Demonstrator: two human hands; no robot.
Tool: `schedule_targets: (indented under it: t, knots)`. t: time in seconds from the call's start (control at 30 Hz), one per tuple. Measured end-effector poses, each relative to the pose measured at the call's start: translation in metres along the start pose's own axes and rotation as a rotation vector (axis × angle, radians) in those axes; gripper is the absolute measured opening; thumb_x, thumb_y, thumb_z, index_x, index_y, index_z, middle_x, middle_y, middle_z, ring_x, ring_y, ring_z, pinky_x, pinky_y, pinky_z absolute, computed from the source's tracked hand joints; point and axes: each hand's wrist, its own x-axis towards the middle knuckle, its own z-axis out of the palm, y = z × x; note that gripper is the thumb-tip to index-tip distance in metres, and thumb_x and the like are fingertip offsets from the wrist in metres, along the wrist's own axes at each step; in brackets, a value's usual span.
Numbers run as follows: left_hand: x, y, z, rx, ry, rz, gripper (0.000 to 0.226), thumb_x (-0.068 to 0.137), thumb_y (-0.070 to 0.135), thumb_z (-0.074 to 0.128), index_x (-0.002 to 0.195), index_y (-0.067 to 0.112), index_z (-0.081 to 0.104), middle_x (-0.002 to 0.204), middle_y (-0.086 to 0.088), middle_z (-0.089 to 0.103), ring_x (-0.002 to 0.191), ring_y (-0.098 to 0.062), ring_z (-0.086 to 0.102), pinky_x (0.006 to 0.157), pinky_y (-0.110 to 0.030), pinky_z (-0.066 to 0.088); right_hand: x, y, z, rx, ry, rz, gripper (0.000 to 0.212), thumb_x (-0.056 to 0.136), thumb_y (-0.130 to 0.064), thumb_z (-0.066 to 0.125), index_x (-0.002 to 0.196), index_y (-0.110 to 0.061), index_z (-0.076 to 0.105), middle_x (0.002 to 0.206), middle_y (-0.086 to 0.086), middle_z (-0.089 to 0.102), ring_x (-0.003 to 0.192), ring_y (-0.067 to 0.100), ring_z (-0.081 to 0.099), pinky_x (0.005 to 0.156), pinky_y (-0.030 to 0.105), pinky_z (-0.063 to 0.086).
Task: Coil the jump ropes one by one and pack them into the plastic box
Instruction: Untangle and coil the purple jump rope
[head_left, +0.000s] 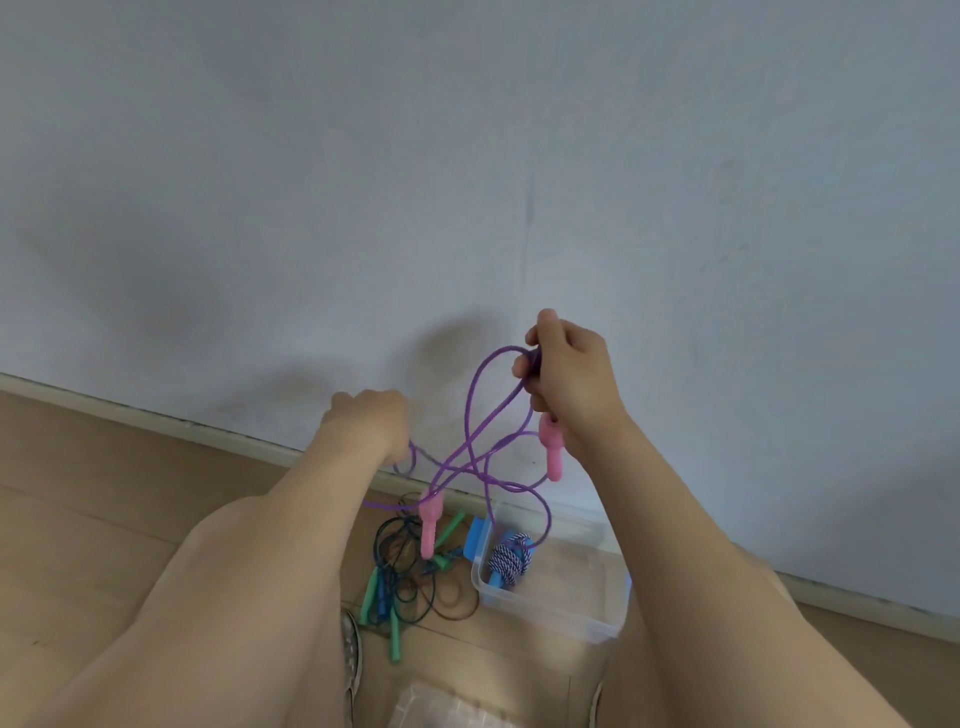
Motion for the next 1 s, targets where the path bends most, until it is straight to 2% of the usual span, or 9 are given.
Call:
schedule_targets:
  t: [0.07, 0.2, 0.3, 0.4, 0.5, 0.63, 0.8, 0.9, 1.0]
  knots:
    - [0.0, 0.002, 0.001, 0.064, -0.05, -0.056, 0.043, 0.095, 0.004, 0.053, 0.137, 0.013, 0.053, 0.143, -0.018, 0.05, 0.136, -0.044, 0.042, 0.11, -0.052, 0.042, -0.003, -0.004, -0.003, 0.148, -0.016, 0.033, 0.038, 0.113, -0.035, 0.04, 0.089, -0.013, 0.059, 0.059, 0.003, 0.056, 0.042, 0.015, 0.033, 0.043, 0.023, 0.027]
    - [-0.002, 0.01, -0.006, -0.272, -0.275, 0.412, 0.068, 0.084, 0.02, 0.081, 0.144, 0.037, 0.055, 0.149, 0.011, 0.045, 0.135, -0.017, 0.044, 0.117, -0.041, 0.041, -0.004, -0.006, -0.003, 0.322, -0.077, 0.054, 0.032, 0.114, -0.035, 0.039, 0.097, -0.012, 0.054, 0.062, 0.004, 0.054, 0.045, 0.015, 0.026, 0.045, 0.026, 0.022]
    - [-0.011, 0.021, -0.008, -0.314, -0.399, 0.562, 0.039, 0.095, 0.037, 0.074, 0.134, 0.037, 0.066, 0.143, 0.016, 0.057, 0.125, -0.007, 0.055, 0.117, -0.039, 0.043, -0.003, -0.006, -0.001, 0.455, -0.113, 0.043, 0.031, 0.115, -0.033, 0.037, 0.093, -0.014, 0.049, 0.065, 0.005, 0.054, 0.048, 0.016, 0.025, 0.046, 0.026, 0.021]
    - [-0.006, 0.024, -0.002, -0.388, -0.379, 0.478, 0.024, 0.111, 0.027, 0.049, 0.125, 0.021, 0.068, 0.133, 0.002, 0.066, 0.115, -0.019, 0.07, 0.106, -0.043, 0.053, -0.002, -0.007, -0.002, 0.528, -0.079, 0.042, 0.032, 0.115, -0.034, 0.036, 0.092, -0.015, 0.047, 0.066, 0.005, 0.056, 0.049, 0.017, 0.027, 0.046, 0.025, 0.025]
    - [-0.001, 0.02, -0.002, -0.512, -0.225, 0.352, 0.026, 0.114, 0.023, 0.041, 0.118, 0.01, 0.064, 0.117, -0.008, 0.07, 0.1, -0.026, 0.075, 0.087, -0.035, 0.055, -0.001, -0.009, -0.006, 0.595, -0.016, 0.073, 0.032, 0.115, -0.034, 0.038, 0.093, -0.014, 0.049, 0.07, 0.007, 0.062, 0.052, 0.018, 0.031, 0.047, 0.026, 0.029]
    - [0.016, 0.008, -0.003, -0.605, 0.181, 0.164, 0.025, 0.105, 0.017, 0.046, 0.103, 0.007, 0.069, 0.104, -0.019, 0.076, 0.098, -0.037, 0.075, 0.09, -0.044, 0.059, 0.003, -0.012, -0.012, 0.624, -0.006, 0.142, 0.018, 0.111, -0.02, 0.044, 0.104, -0.009, 0.057, 0.092, 0.022, 0.073, 0.053, 0.017, 0.036, 0.051, 0.027, 0.03]
    - [0.012, 0.005, -0.017, -0.747, 0.797, 0.017, 0.023, 0.11, 0.024, 0.036, 0.109, 0.014, 0.057, 0.101, -0.012, 0.068, 0.091, -0.039, 0.057, 0.074, -0.04, 0.039, -0.002, -0.005, -0.014, 0.075, -0.181, 0.156, 0.018, 0.1, 0.005, 0.038, 0.105, -0.002, 0.053, 0.101, 0.021, 0.079, 0.047, 0.013, 0.028, 0.042, 0.024, 0.026]
    - [0.011, 0.005, -0.021, -0.781, 0.843, -0.004, 0.025, 0.112, 0.025, 0.033, 0.11, 0.009, 0.053, 0.097, -0.013, 0.063, 0.084, -0.034, 0.047, 0.07, -0.039, 0.031, -0.01, -0.004, -0.012, -0.293, -0.454, 0.187, 0.028, 0.097, 0.003, 0.045, 0.118, -0.003, 0.063, 0.091, 0.008, 0.081, 0.05, 0.015, 0.027, 0.046, 0.026, 0.023]
    - [0.016, 0.004, -0.017, -0.857, 0.745, -0.042, 0.028, 0.112, 0.035, 0.031, 0.106, 0.013, 0.046, 0.093, -0.01, 0.068, 0.082, -0.036, 0.059, 0.066, -0.043, 0.04, -0.017, -0.003, -0.004, -0.415, -0.632, 0.134, 0.025, 0.099, -0.008, 0.057, 0.114, -0.013, 0.076, 0.081, 0.006, 0.077, 0.053, 0.013, 0.036, 0.05, 0.026, 0.033]
